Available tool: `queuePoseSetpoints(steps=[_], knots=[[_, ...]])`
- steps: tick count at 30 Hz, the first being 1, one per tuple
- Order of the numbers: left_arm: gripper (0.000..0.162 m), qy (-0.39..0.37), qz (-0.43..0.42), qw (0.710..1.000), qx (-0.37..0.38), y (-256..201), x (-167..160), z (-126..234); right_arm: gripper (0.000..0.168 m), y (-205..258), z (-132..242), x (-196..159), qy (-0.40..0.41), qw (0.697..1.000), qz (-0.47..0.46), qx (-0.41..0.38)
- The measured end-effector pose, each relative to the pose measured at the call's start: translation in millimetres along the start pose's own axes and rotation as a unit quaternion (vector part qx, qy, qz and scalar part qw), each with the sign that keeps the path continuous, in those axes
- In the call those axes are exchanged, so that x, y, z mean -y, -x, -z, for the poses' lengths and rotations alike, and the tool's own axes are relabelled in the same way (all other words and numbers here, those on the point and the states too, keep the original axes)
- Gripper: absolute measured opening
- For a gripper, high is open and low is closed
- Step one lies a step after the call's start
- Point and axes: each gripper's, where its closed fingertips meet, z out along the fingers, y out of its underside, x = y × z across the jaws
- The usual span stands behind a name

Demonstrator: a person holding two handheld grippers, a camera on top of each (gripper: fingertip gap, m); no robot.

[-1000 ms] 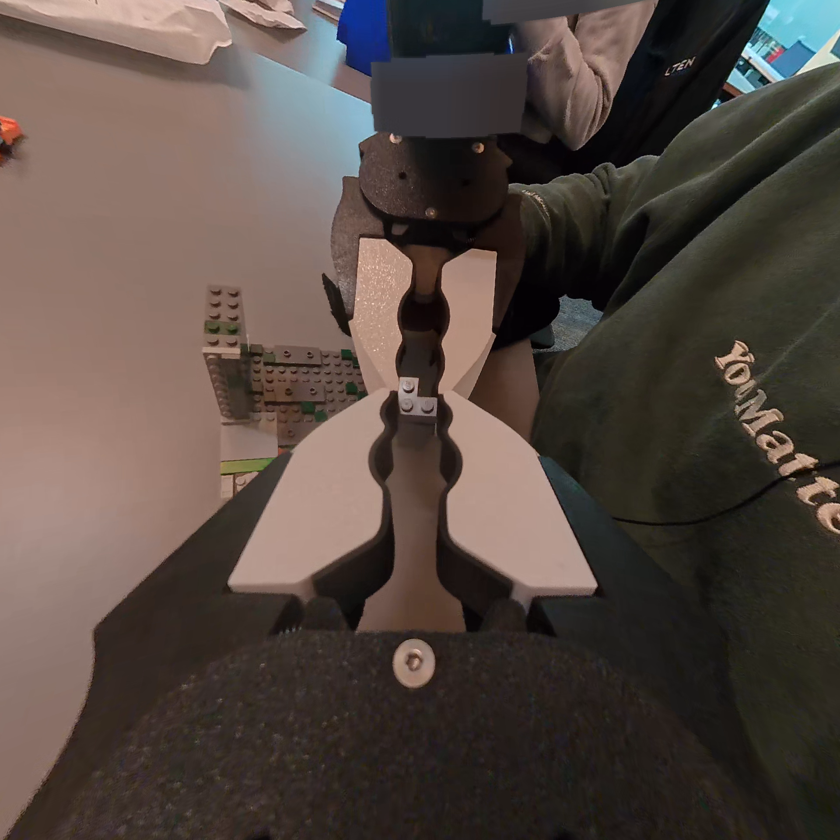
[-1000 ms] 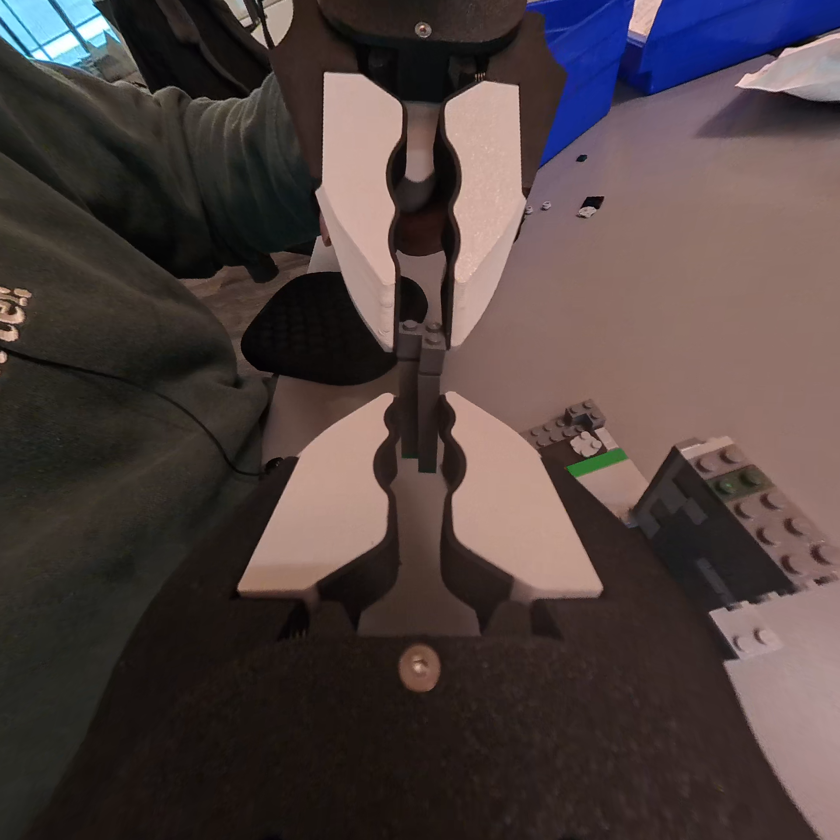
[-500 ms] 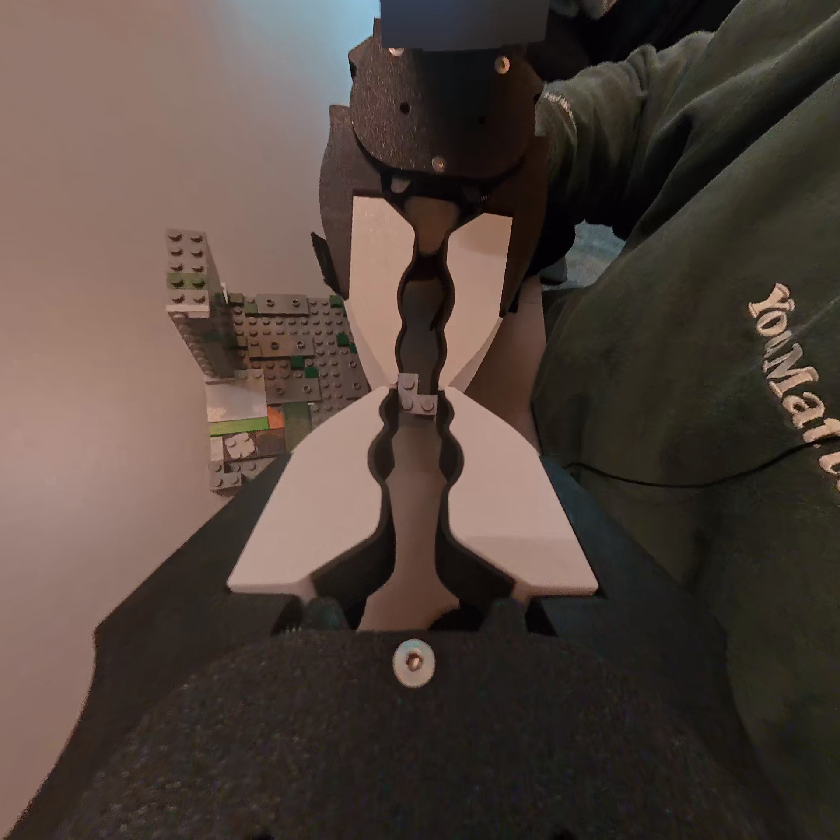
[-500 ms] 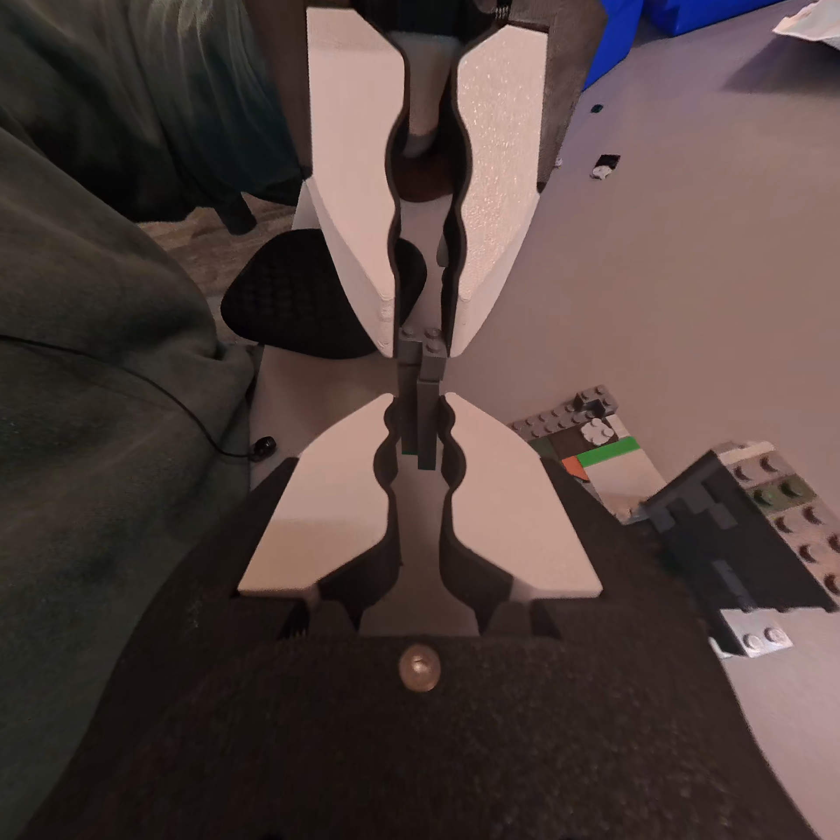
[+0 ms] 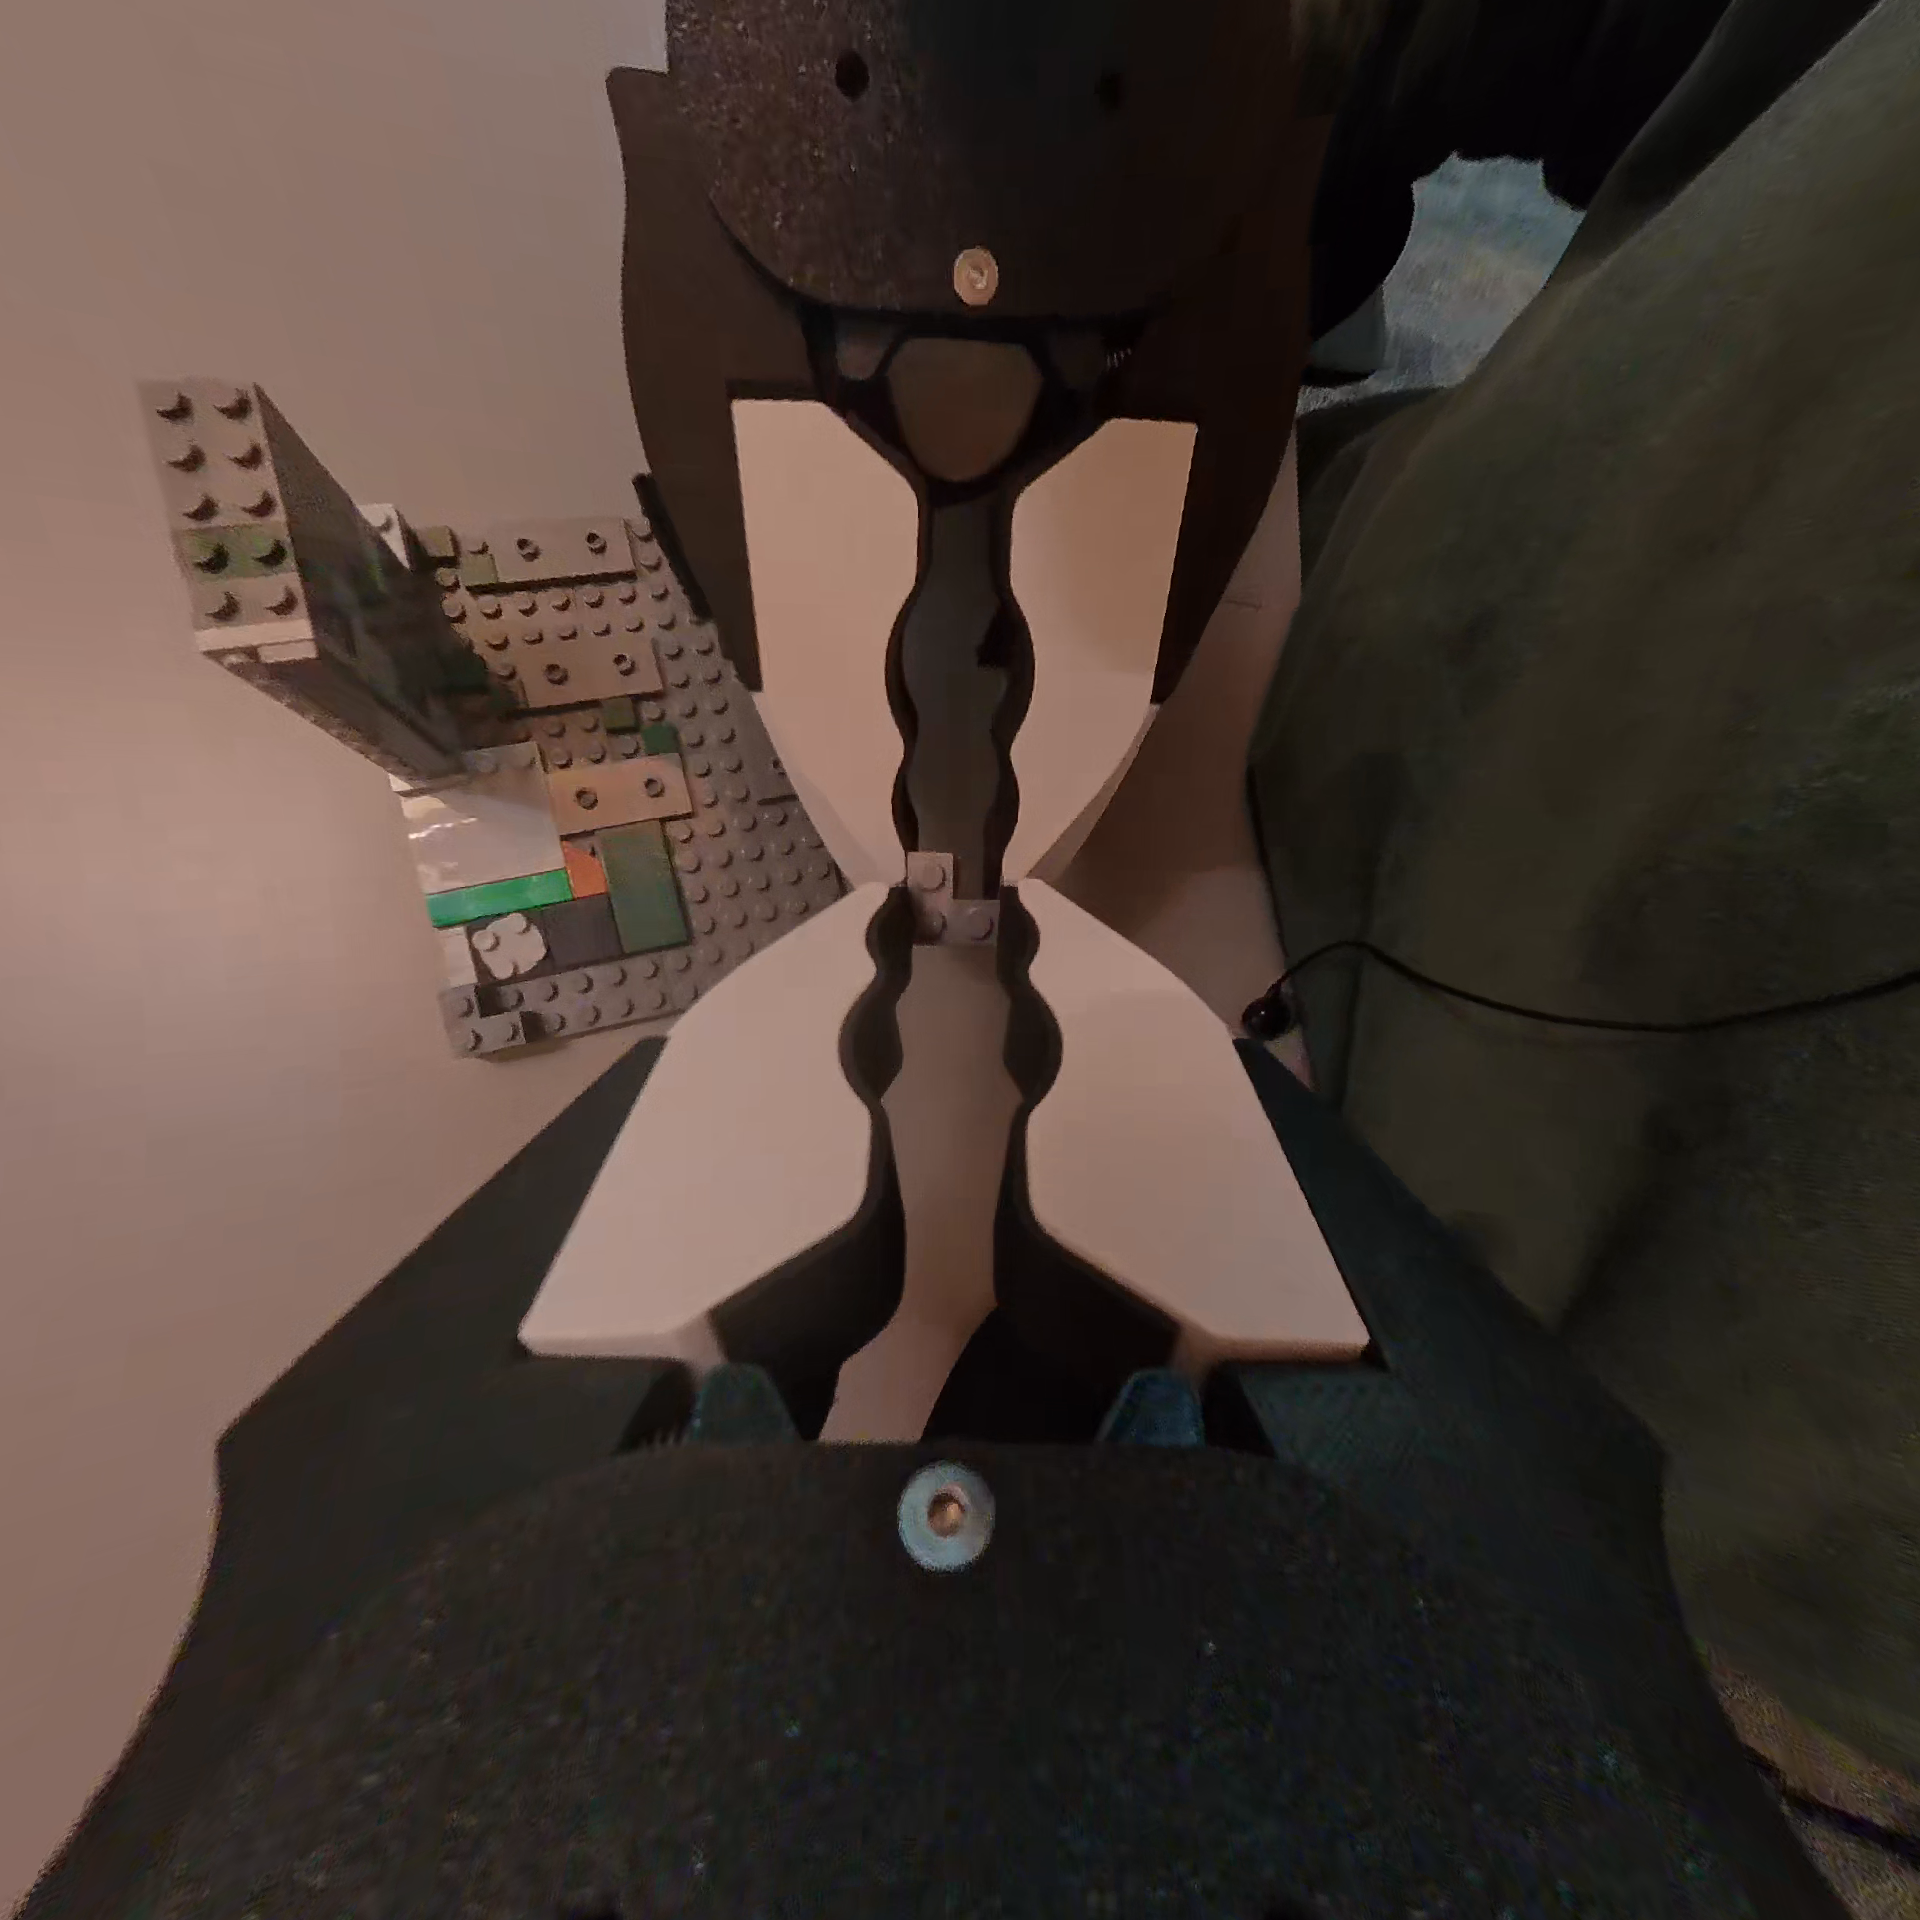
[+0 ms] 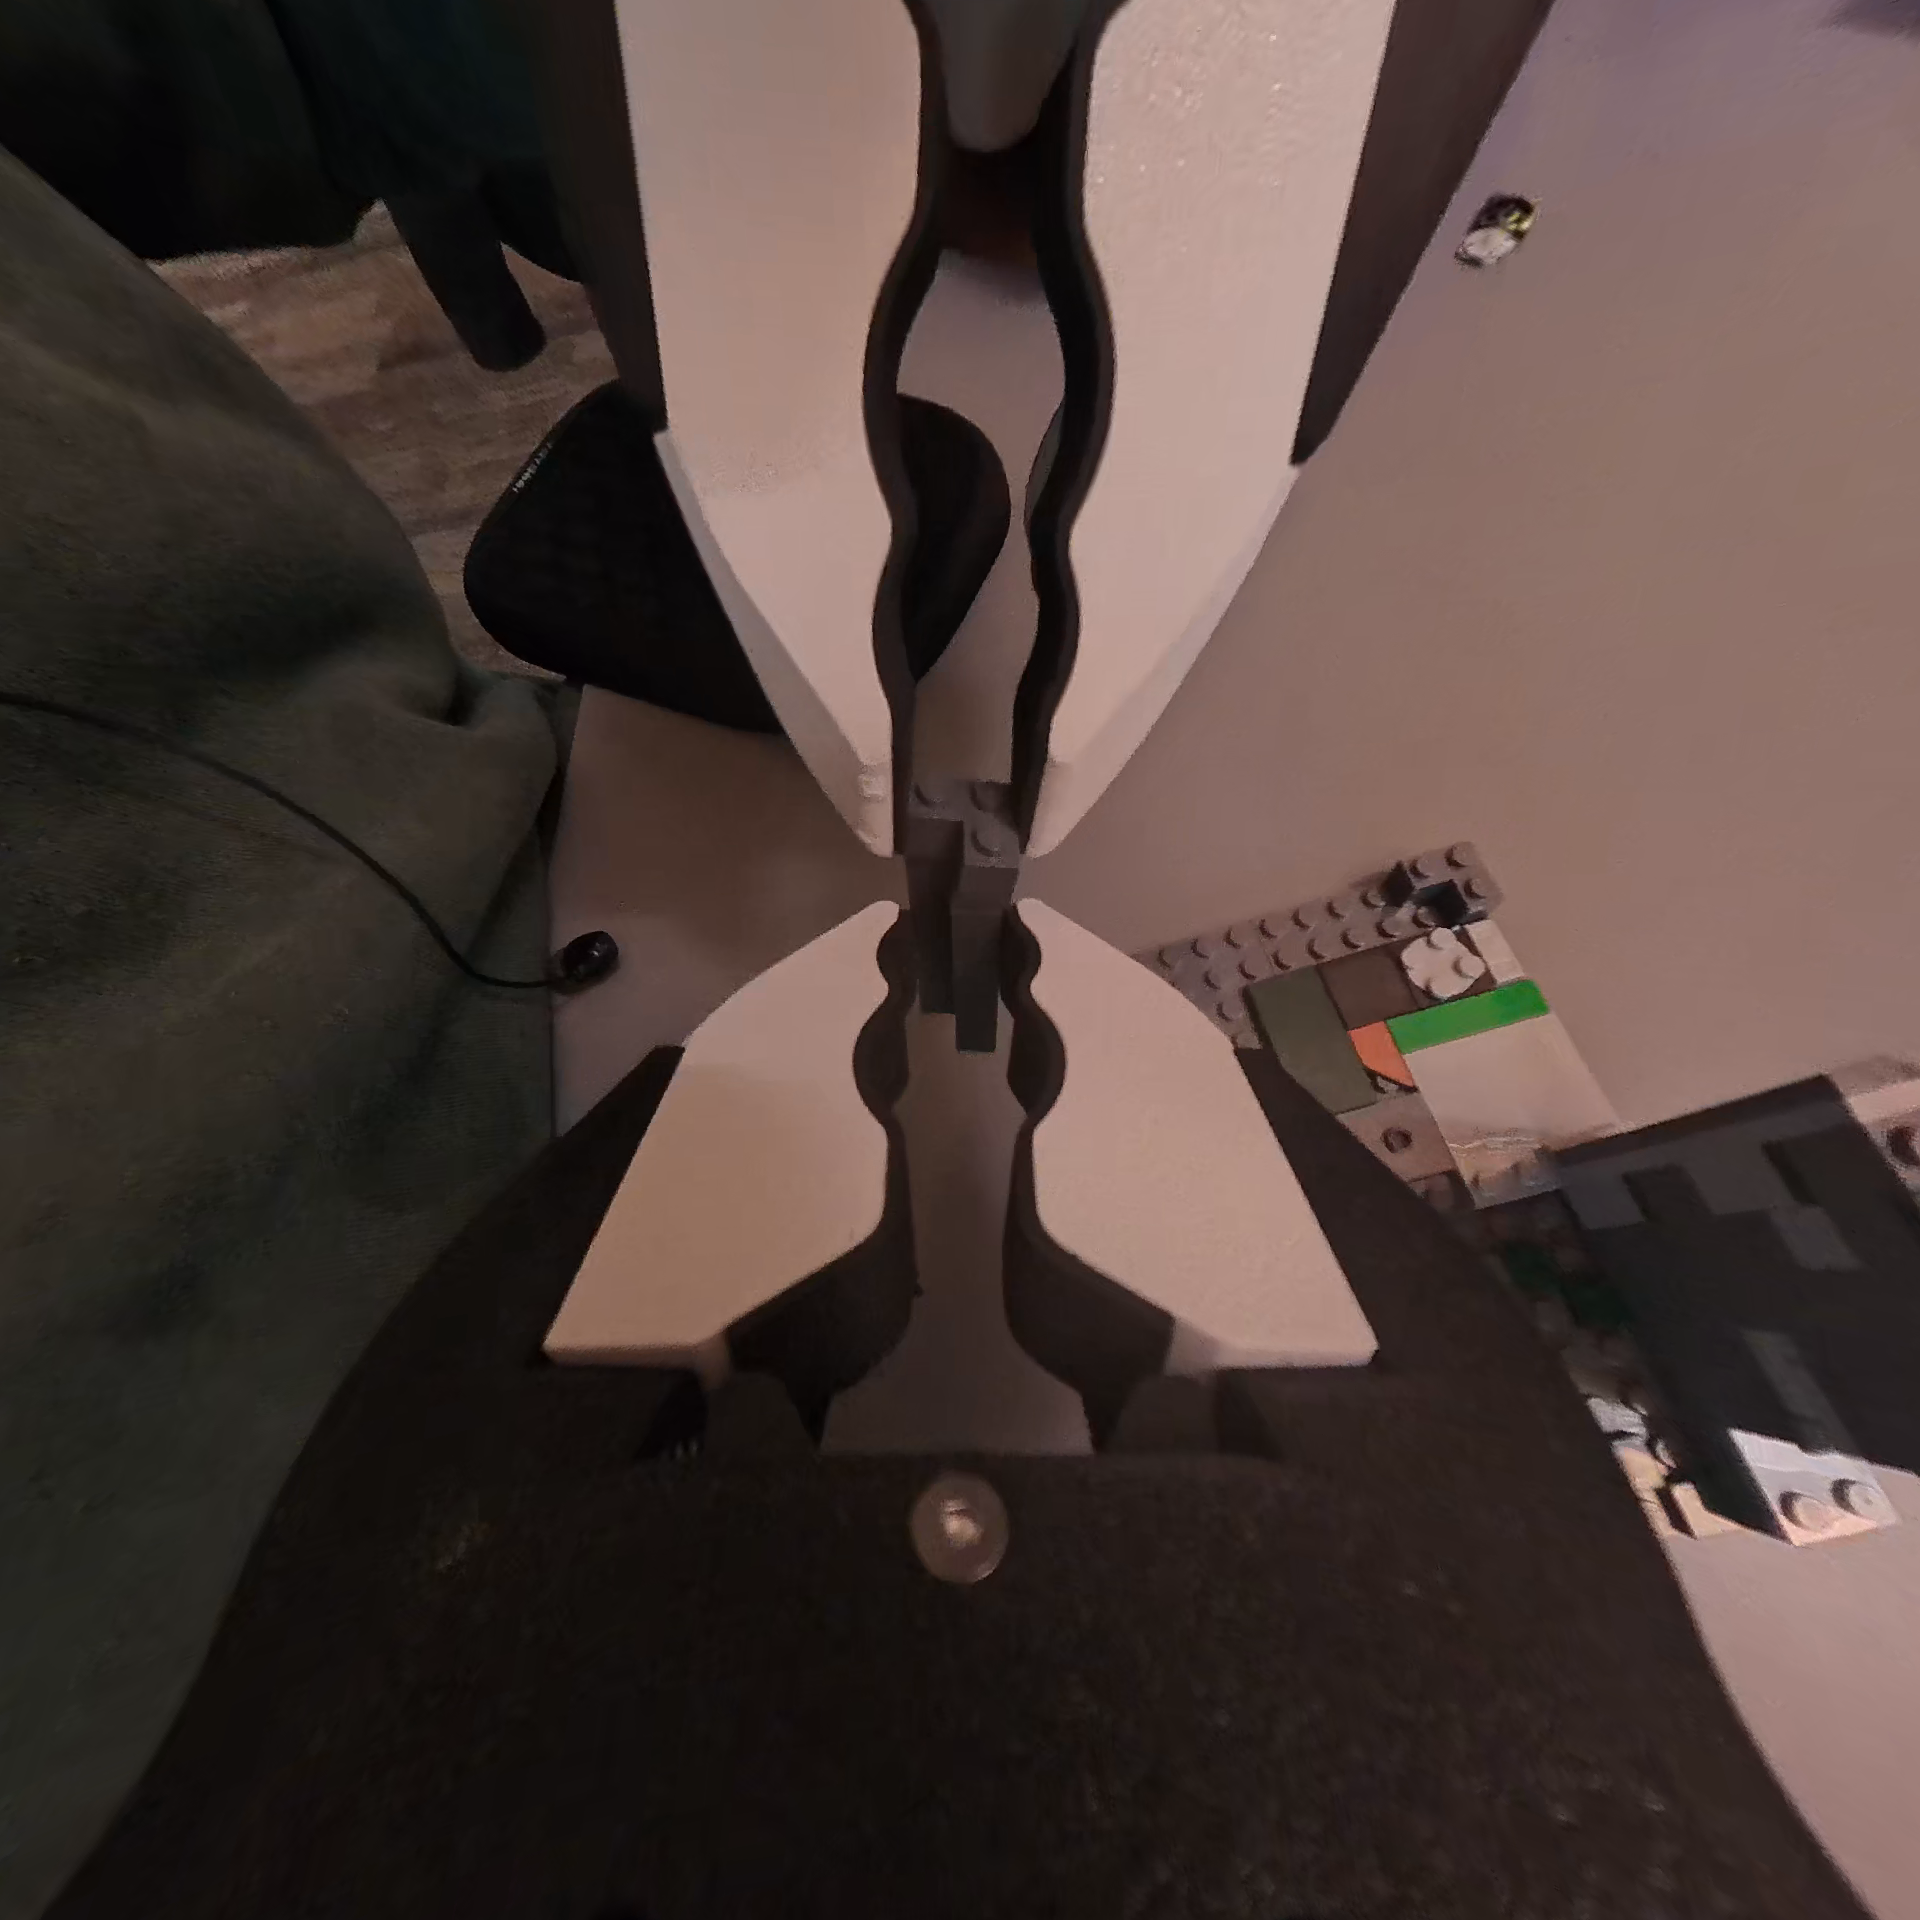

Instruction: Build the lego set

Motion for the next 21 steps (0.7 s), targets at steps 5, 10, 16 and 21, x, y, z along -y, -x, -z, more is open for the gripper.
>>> queuePoseSetpoints(steps=[5, 10, 16, 21], knots=[[0.016, 0.002, -0.02, 1.0, 0.021, 1, 6, 4, 0.015, -1, 2, 2, -0.009, 1.0, 0.008, -0.003], [0.019, -0.03, -0.017, 0.999, 0.024, 1, 13, 10, 0.015, -2, 8, 8, -0.031, 1.0, 0.005, 0.002], [0.025, -0.094, -0.008, 0.995, 0.019, -2, 23, 20, 0.015, -2, 12, 12, -0.047, 0.999, 0.007, 0.001], [0.027, -0.175, 0.002, 0.984, 0.025, 1, 27, 34, 0.015, -3, 17, 19, -0.071, 0.997, 0.006, 0.005]])
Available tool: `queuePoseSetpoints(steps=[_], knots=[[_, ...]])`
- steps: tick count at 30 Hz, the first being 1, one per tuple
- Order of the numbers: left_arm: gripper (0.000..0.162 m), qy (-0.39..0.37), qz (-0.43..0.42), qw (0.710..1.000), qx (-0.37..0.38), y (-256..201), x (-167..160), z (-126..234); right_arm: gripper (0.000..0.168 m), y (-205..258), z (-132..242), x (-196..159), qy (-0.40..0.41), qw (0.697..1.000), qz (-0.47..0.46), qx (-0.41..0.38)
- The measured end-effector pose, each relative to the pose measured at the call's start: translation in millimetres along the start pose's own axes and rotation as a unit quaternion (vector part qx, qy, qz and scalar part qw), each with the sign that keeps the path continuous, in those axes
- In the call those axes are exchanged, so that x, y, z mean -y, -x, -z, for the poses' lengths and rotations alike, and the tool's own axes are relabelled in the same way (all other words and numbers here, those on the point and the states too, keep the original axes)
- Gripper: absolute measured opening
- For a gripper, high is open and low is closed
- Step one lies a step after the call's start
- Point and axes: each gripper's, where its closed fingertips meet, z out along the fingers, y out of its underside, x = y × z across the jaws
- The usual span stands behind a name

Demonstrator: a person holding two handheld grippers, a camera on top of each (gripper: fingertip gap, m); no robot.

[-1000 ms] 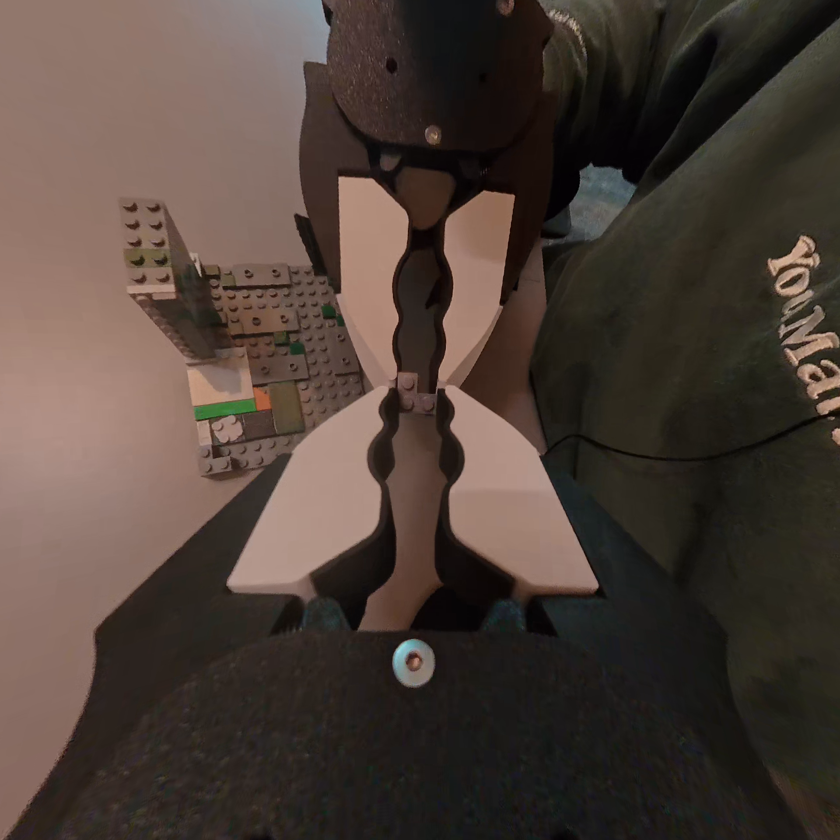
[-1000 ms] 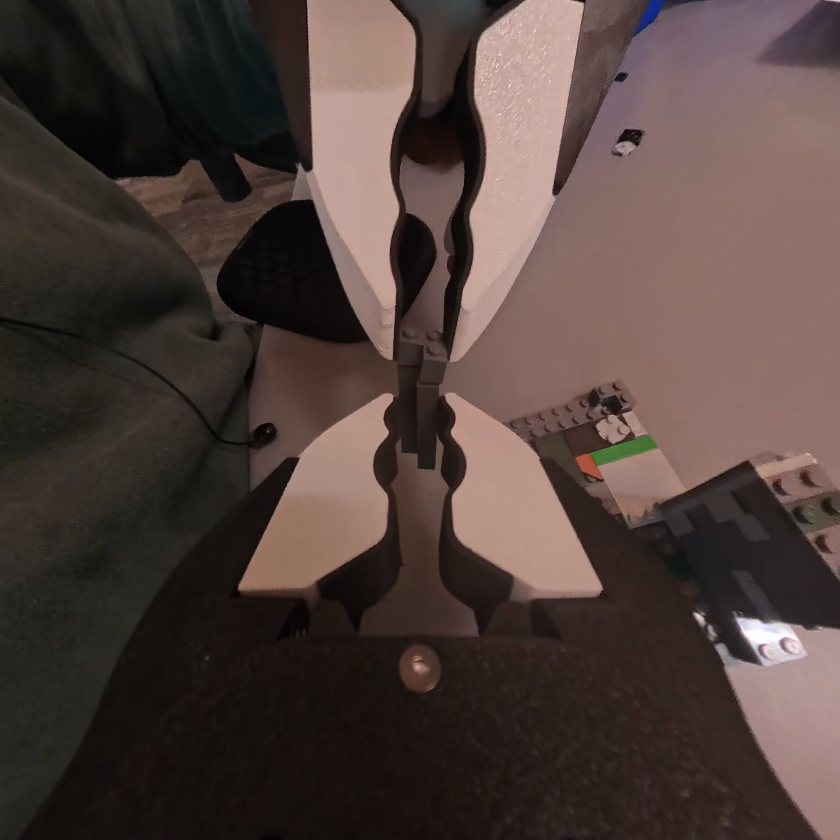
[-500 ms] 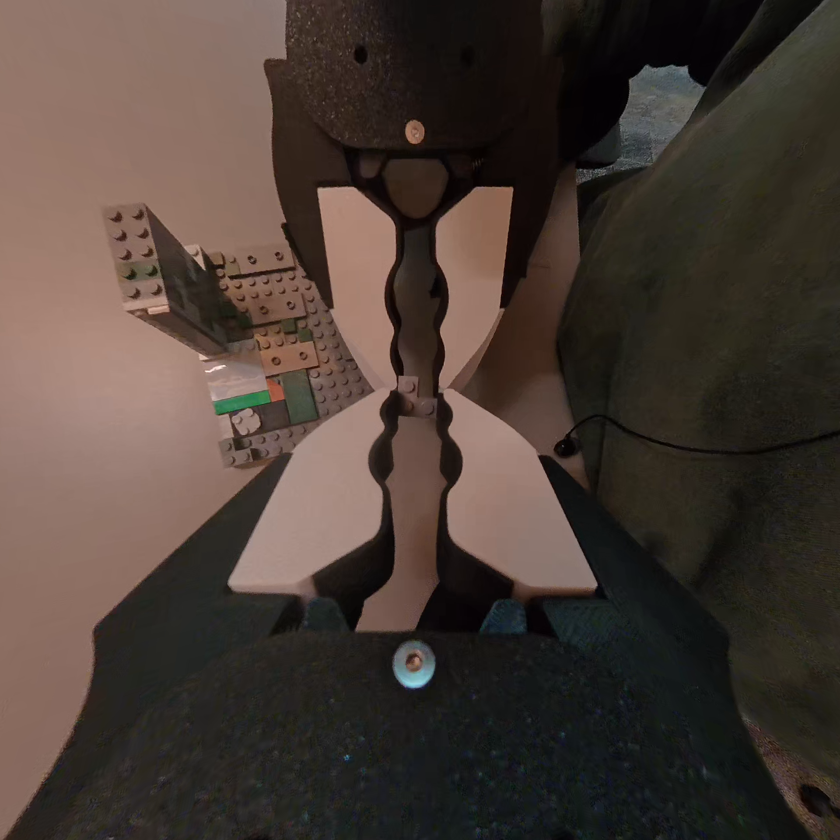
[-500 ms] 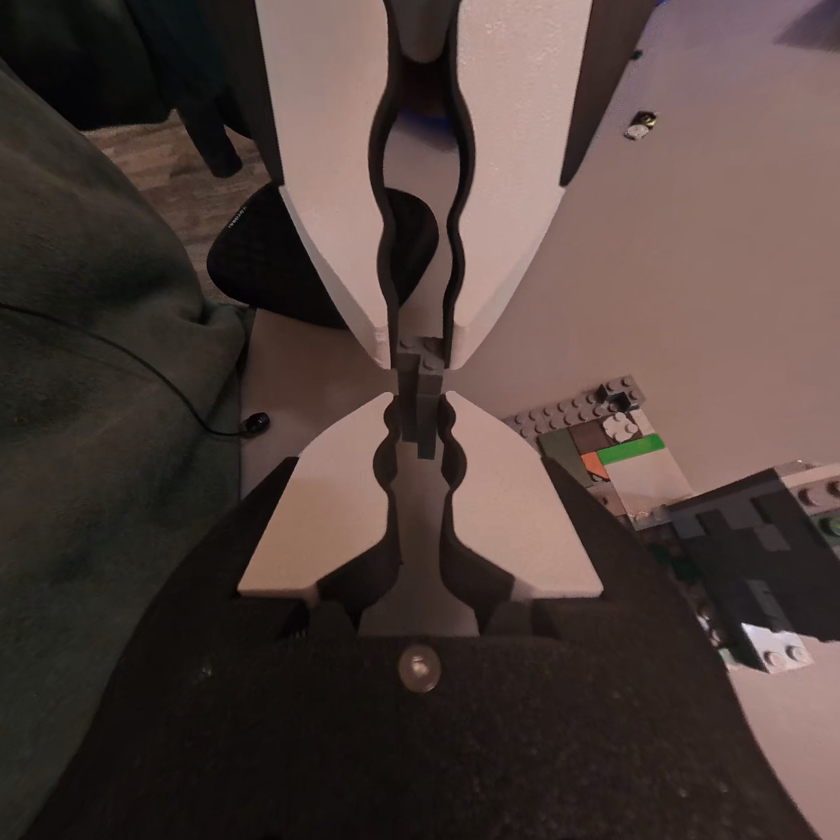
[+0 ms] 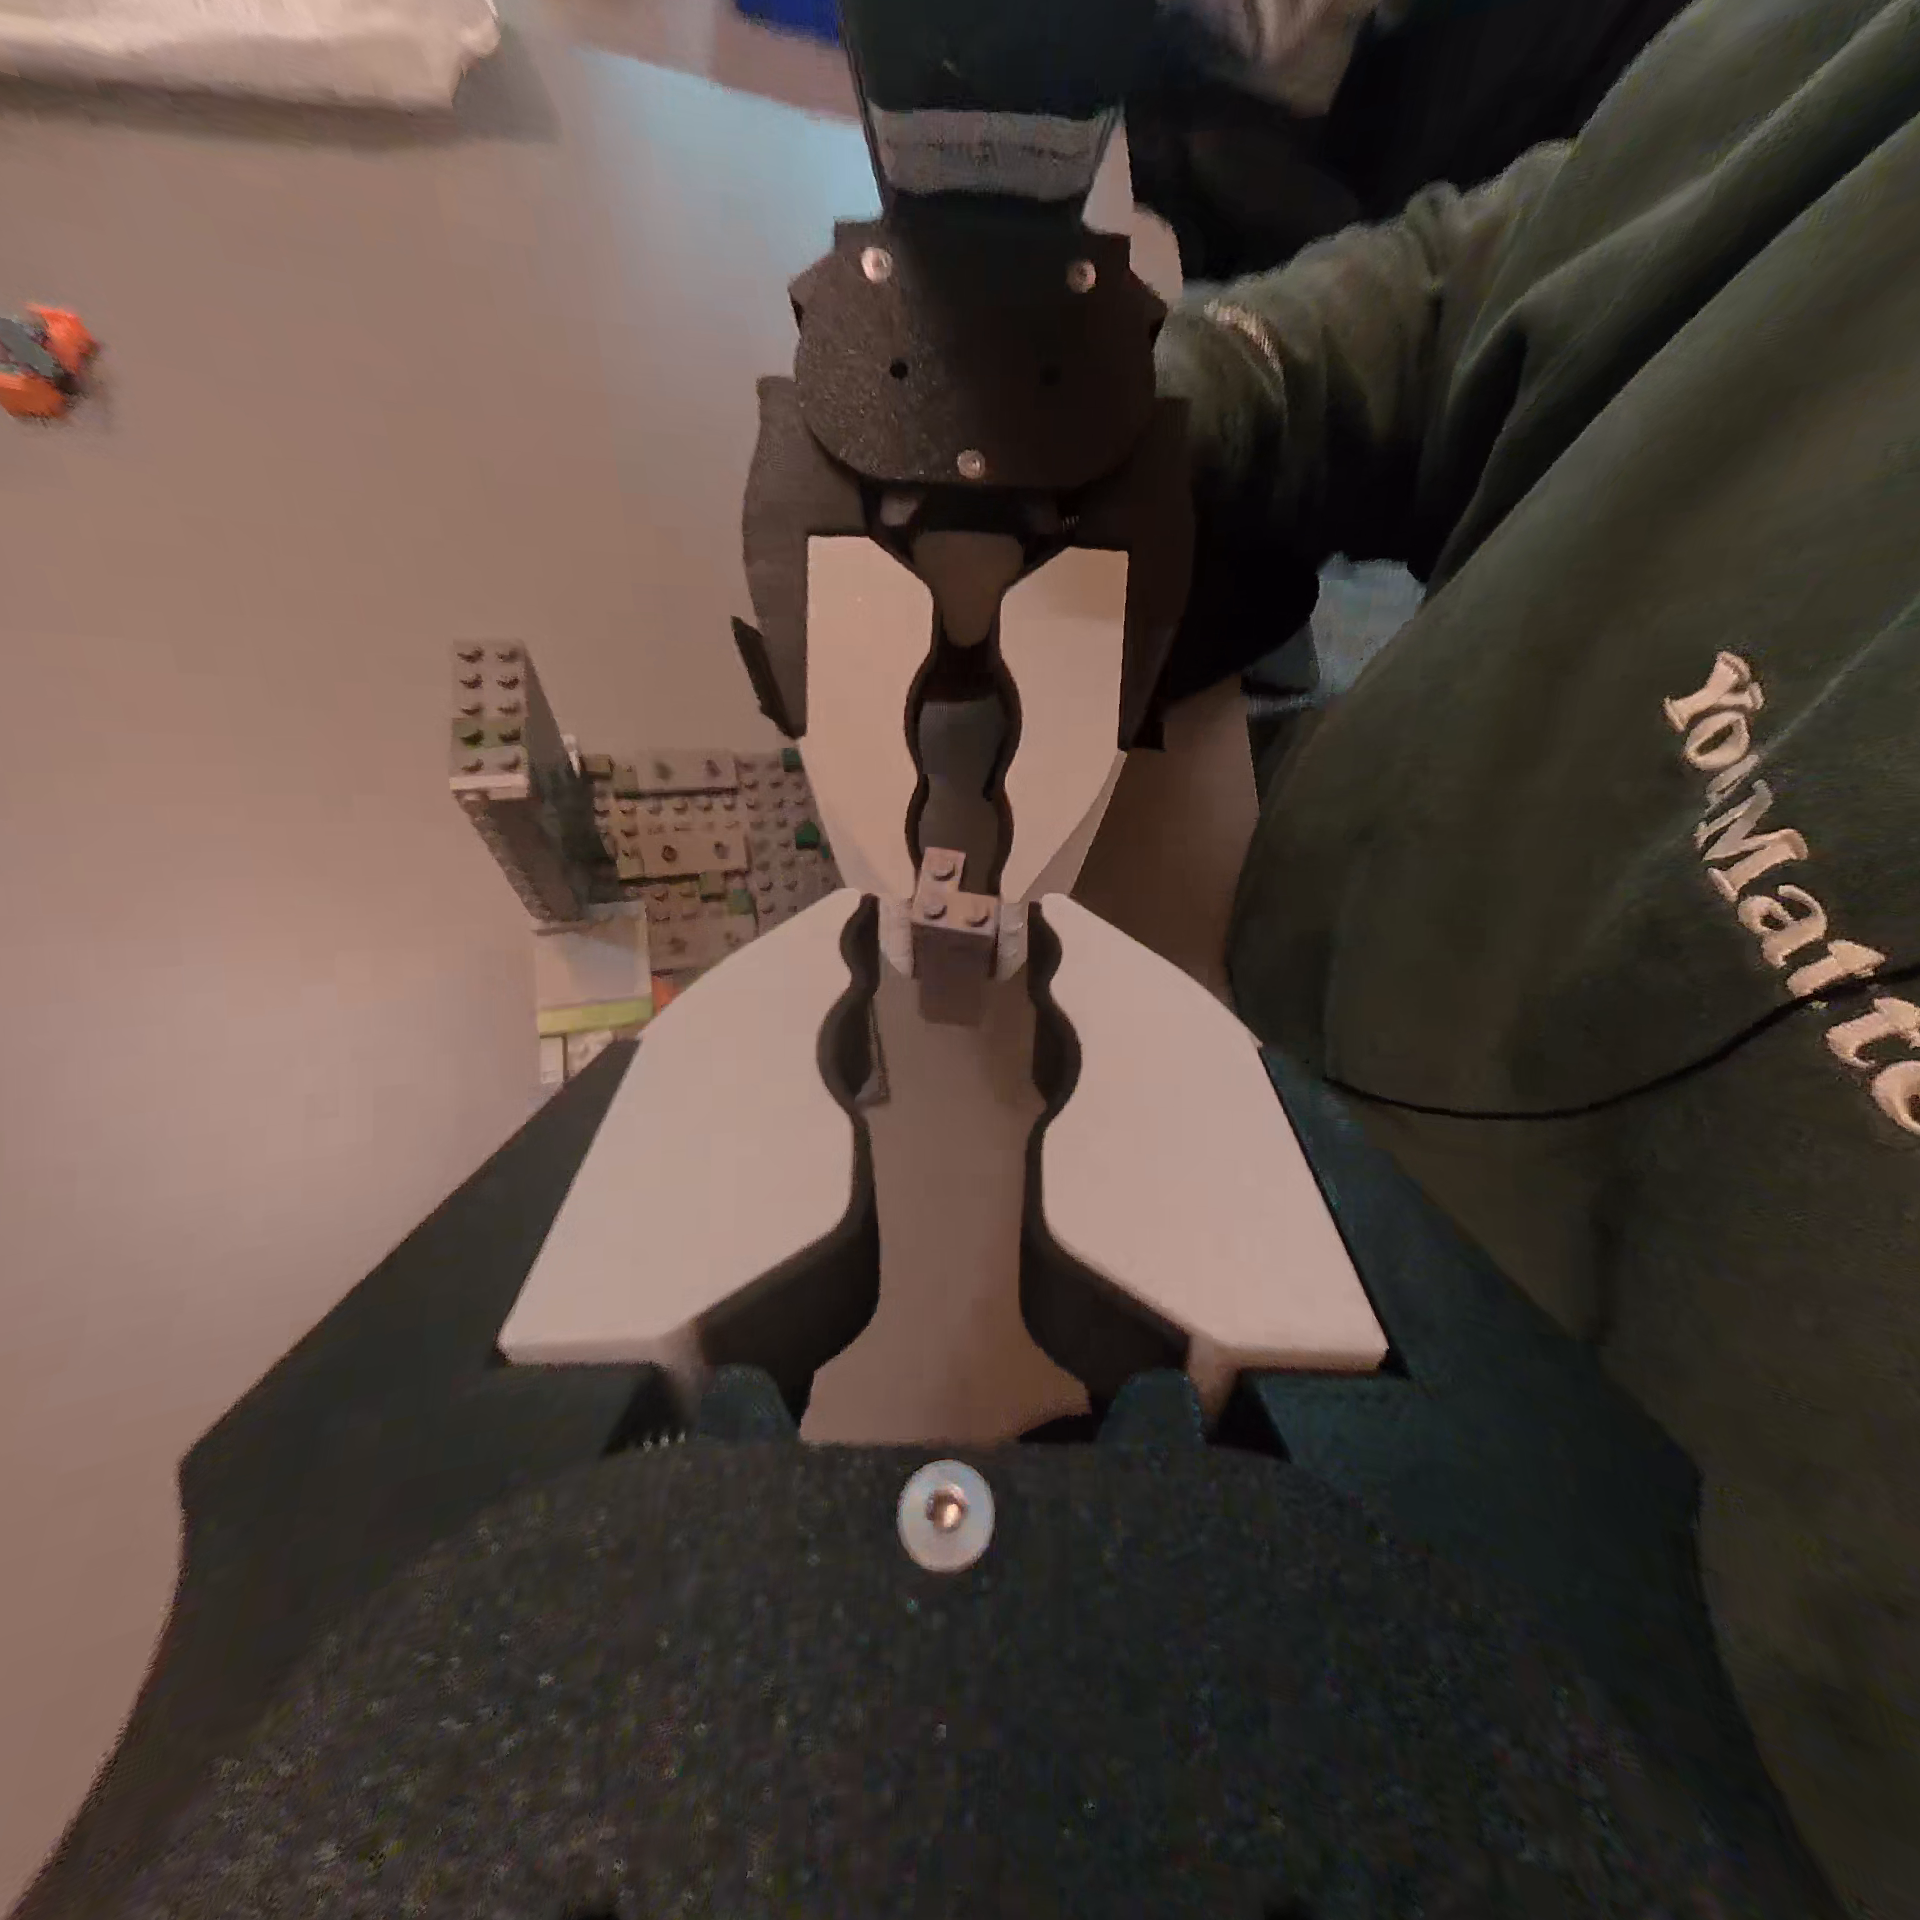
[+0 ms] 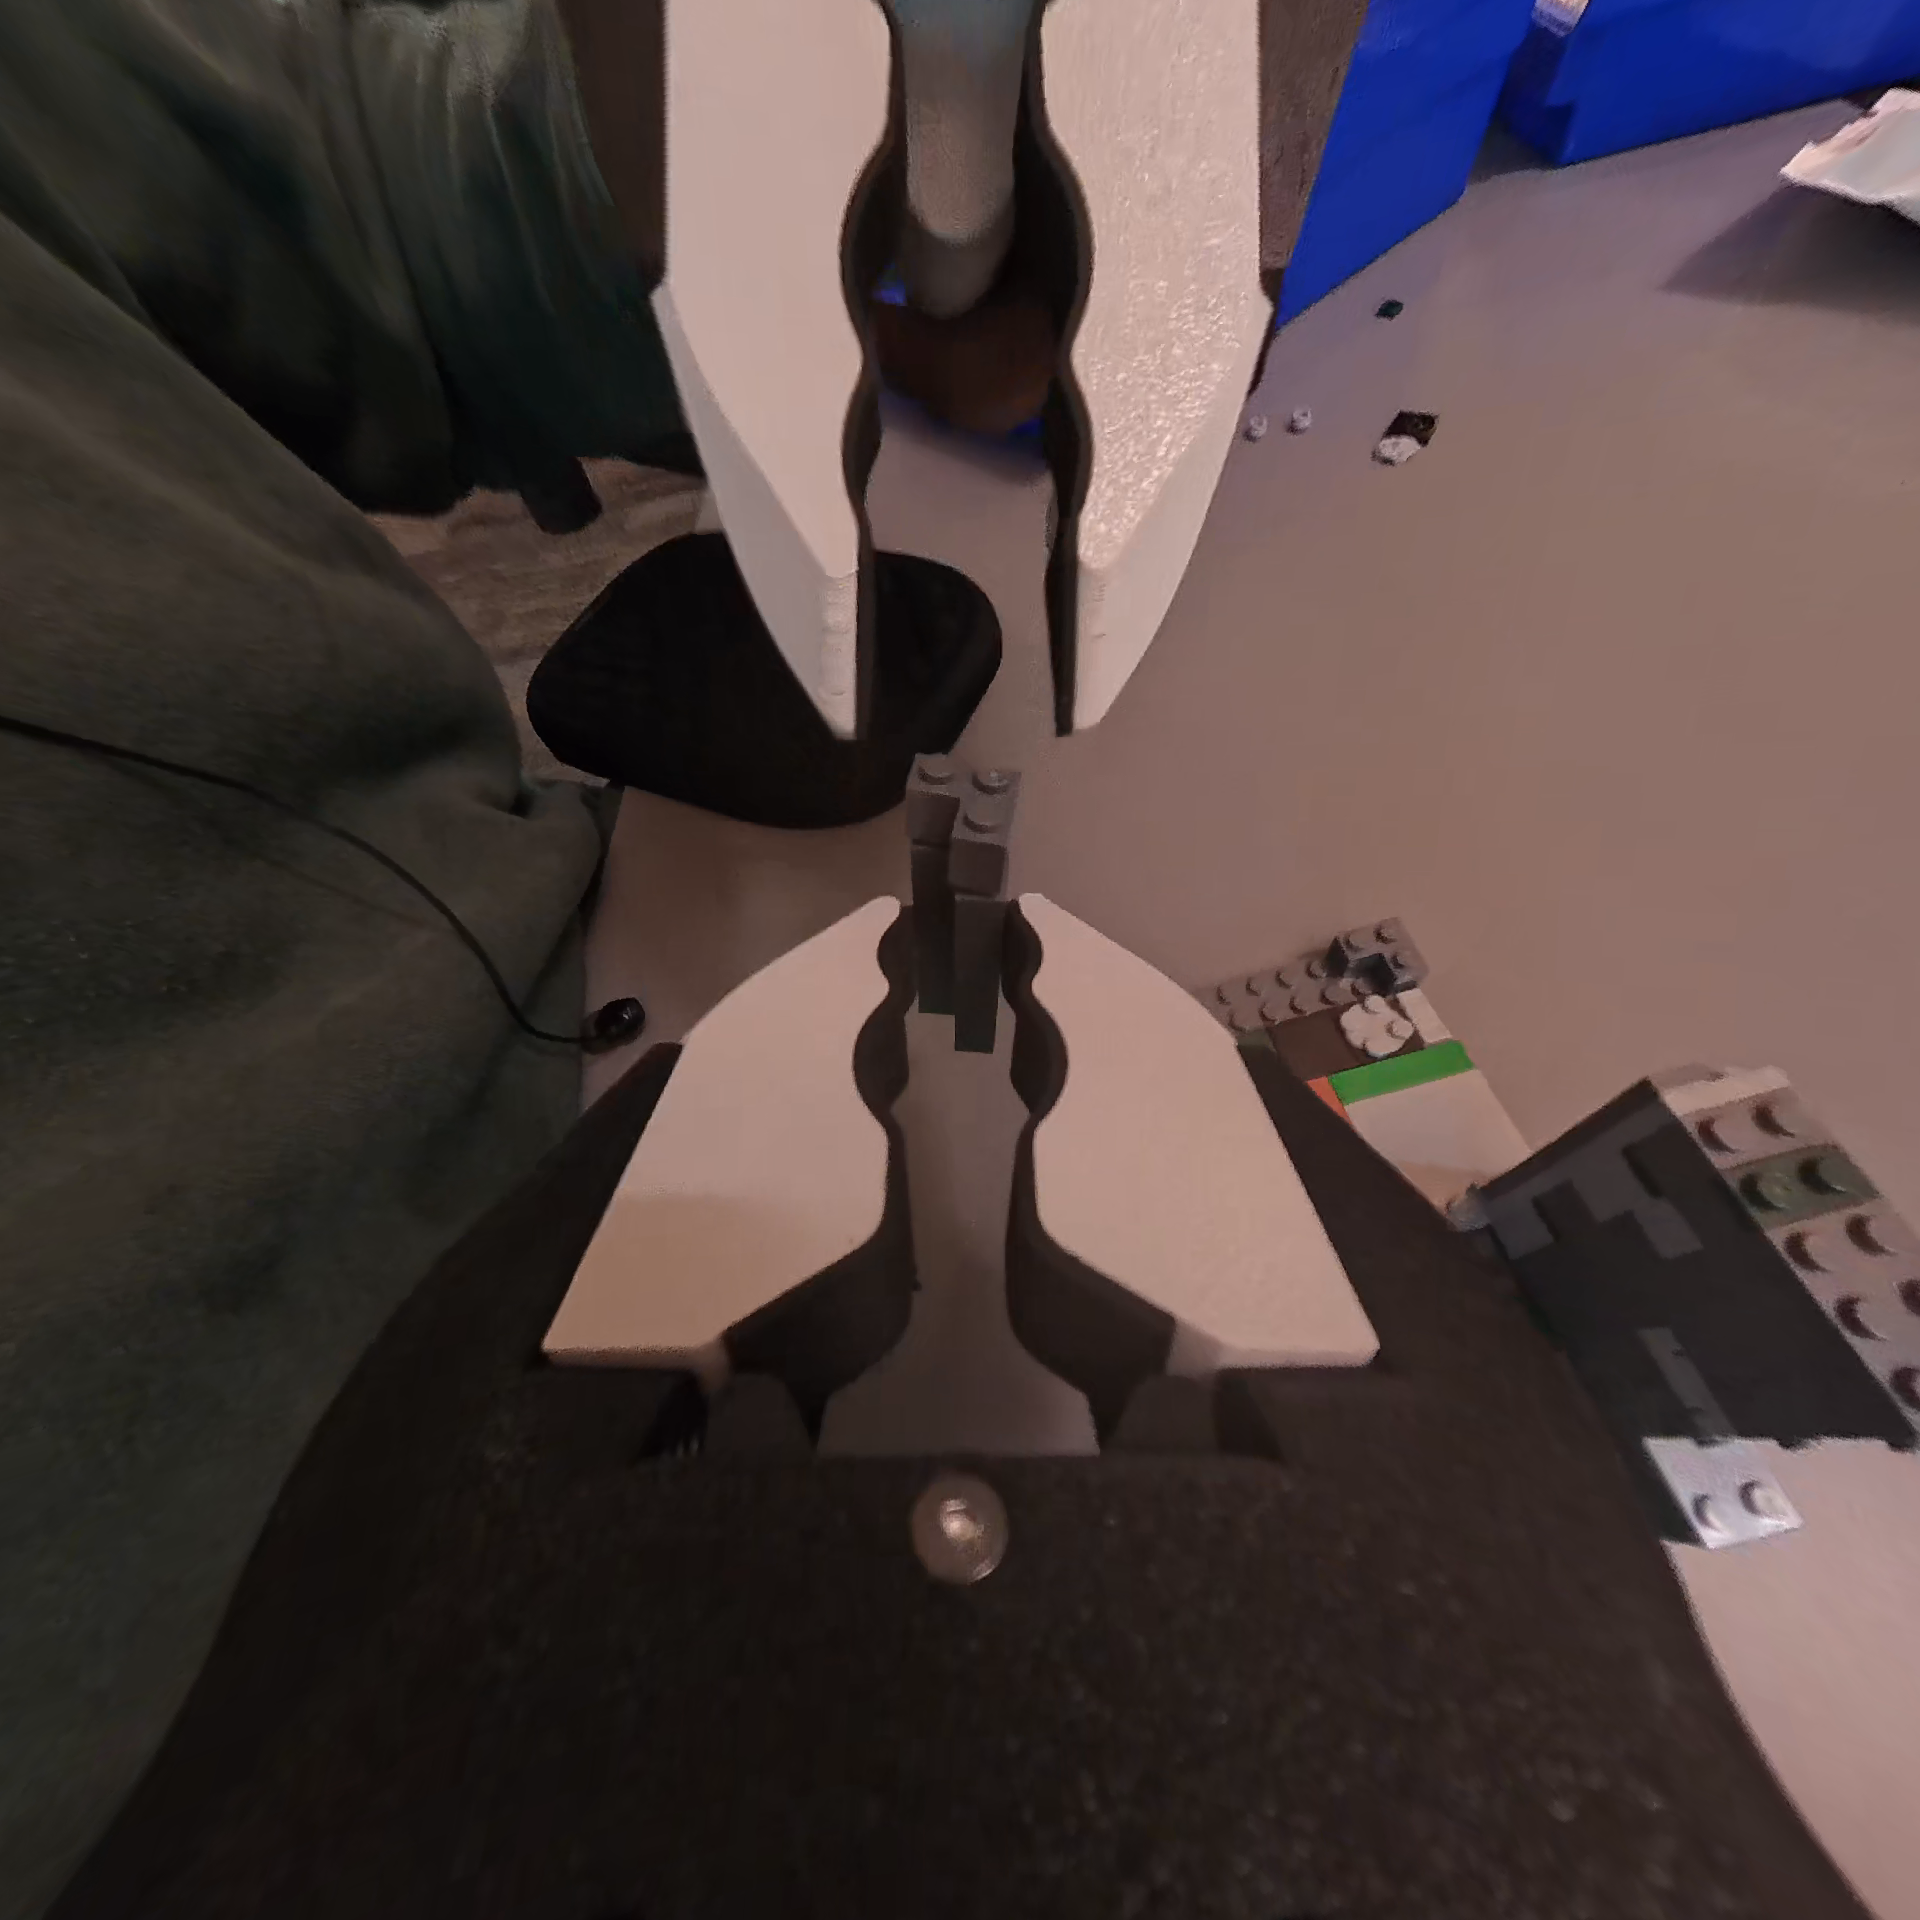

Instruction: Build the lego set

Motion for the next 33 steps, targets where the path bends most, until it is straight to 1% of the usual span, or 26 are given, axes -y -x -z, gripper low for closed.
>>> queuePoseSetpoints(steps=[3, 7, 10, 12, 14, 18, 23, 26, 30, 33], knots=[[0.029, -0.083, 0.007, 0.997, -0.008, -2, 3, 0, 0.015, 0, 10, 12, -0.035, 0.999, -0.007, 0.011], [0.033, -0.159, 0.007, 0.987, -0.004, -2, 7, -5, 0.015, 0, 27, 32, -0.092, 0.995, -0.013, 0.033], [0.037, -0.177, 0.014, 0.984, -0.006, -2, 11, -14, 0.015, 0, 40, 47, -0.132, 0.99, -0.018, 0.05], [0.036, -0.188, 0.01, 0.982, -0.015, -7, 16, -19, 0.015, 0, 44, 54, -0.143, 0.988, -0.017, 0.053], [0.032, -0.19, 0.007, 0.982, -0.019, -9, 21, -23, 0.015, 0, 45, 57, -0.143, 0.988, -0.009, 0.049], [0.017, -0.197, 0.004, 0.98, -0.008, -7, 26, -25, 0.015, 3, 45, 60, -0.138, 0.989, -0.001, 0.05], [0.017, -0.202, 0.002, 0.979, -0.004, -9, 25, -23, 0.015, 6, 43, 61, -0.117, 0.992, 0.021, 0.046], [0.017, -0.221, 0.002, 0.975, -0.002, -10, 27, -19, 0.016, 8, 41, 65, -0.105, 0.993, 0.036, 0.044], [0.017, -0.23, 0.003, 0.973, 0.006, -9, 28, -13, 0.034, 5, 42, 67, -0.06, 0.996, 0.057, 0.031], [0.018, -0.226, 0.002, 0.974, 0.02, -6, 27, -10, 0.036, 1, 50, 74, -0.025, 0.997, 0.073, 0.017]])
